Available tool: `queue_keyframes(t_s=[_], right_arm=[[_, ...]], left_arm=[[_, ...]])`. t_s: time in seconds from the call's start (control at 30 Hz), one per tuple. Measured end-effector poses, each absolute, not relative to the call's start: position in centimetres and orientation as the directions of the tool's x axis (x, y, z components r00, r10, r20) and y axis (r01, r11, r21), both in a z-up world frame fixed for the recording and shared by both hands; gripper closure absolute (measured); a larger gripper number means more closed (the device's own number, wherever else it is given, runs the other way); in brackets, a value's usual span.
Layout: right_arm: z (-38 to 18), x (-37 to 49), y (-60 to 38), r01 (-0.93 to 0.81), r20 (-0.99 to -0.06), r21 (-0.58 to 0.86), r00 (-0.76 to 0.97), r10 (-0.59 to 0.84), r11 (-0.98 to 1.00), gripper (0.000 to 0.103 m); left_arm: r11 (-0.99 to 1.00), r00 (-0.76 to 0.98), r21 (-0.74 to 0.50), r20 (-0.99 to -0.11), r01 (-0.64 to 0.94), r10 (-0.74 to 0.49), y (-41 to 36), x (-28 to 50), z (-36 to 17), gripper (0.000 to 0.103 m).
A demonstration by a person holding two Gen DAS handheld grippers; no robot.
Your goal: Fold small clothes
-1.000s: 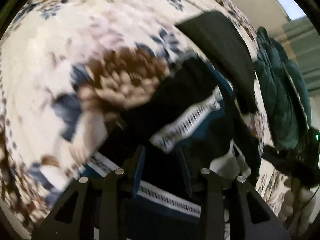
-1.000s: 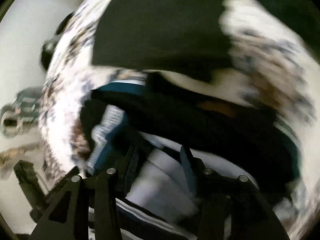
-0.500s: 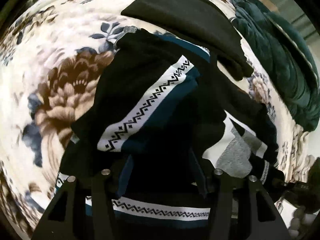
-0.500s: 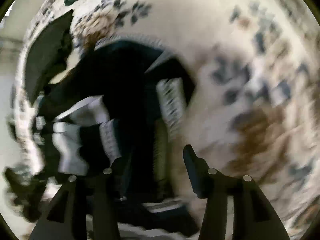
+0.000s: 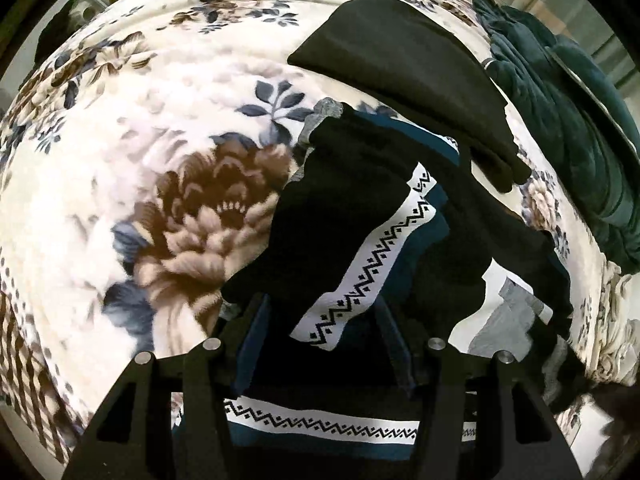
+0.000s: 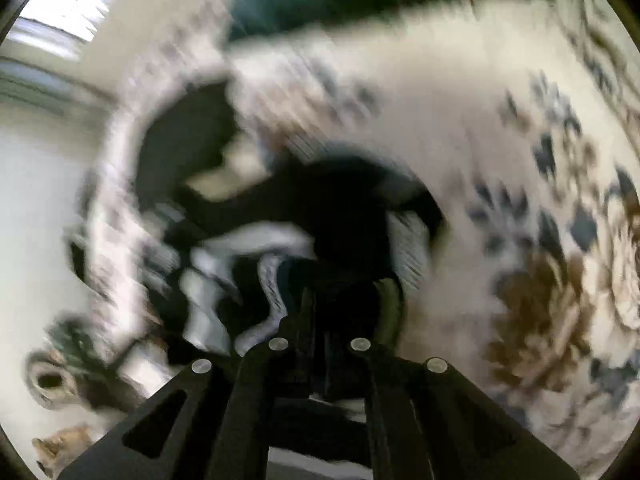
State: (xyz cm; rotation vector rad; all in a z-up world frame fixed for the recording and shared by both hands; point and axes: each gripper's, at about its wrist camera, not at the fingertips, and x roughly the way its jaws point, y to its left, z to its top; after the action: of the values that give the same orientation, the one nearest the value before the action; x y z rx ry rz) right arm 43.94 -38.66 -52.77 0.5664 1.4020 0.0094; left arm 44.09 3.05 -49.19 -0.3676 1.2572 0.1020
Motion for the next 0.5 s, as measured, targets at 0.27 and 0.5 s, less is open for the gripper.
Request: queue_keyframes(t_s=[0.27,0.5], right_arm=[[-51.9,41.6,-38.4,0.378,-0.919,0.350,0.313,0.238,0.857,0.051],[-54.5,45.7,-27.7,0.142,-0.925,0.343,0.224,0.308,0.928,0.042]], left_arm=[[0.972,0.332,-0.168,-0.937,-0.166,-0.105,1.3,47.7,-49.0,0.051],[0.982,0.239,-0.080,-0.970,-0.171,-0.038,4.3,50.2,-53.7,0.037]])
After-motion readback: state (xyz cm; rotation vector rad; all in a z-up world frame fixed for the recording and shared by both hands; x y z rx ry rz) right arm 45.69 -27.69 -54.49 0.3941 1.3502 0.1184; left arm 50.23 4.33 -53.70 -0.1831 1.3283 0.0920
